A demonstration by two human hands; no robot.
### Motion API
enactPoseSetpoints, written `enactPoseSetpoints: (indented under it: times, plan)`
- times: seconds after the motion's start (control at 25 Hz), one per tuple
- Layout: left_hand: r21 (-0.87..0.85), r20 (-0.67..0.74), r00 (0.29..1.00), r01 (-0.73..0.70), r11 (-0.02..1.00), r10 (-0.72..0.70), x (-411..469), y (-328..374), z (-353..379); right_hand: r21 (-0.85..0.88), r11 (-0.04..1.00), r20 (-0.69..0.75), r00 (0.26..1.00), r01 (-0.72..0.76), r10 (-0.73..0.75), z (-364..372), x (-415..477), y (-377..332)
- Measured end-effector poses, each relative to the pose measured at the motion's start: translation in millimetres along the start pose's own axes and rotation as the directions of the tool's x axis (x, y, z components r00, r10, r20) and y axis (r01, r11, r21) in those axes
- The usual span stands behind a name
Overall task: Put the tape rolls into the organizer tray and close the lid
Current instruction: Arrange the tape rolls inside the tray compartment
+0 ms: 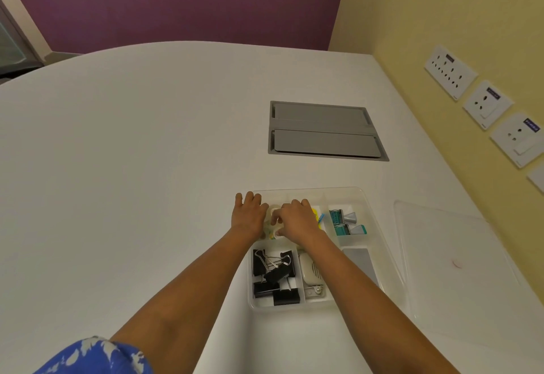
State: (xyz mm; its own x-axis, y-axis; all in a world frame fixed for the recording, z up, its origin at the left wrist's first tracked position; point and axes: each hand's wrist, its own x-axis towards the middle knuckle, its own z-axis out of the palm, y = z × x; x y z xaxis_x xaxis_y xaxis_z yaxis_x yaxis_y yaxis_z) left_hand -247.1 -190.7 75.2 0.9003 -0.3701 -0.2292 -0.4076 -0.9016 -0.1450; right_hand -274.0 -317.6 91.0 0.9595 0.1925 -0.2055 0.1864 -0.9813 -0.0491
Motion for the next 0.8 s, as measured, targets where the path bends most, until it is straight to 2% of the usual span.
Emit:
enactPoseSetpoints:
  times: [0.36,0.56,0.8]
  plan:
    - [-0.021,-0.018,1.000,0.003,1.000,-0.003,2.1,-0.4,6.0,-0.005,1.000,-0.006,1.000,0.000,-0.001,3.8,-0.4,1.0]
    - [-0.058,-0.021,1.000,0.013,0.998,-0.014,3.4,0.2,7.2,0.077,0.996,-0.103,0.993,-0.051,0.059,-1.0,9.0,1.3]
    - [-0.052,-0.002,1.000,0.018,0.998,-0.018,4.2,1.2,5.2,-0.109,0.994,-0.072,0.997,-0.018,0.010,-4.9,20.8,-3.7]
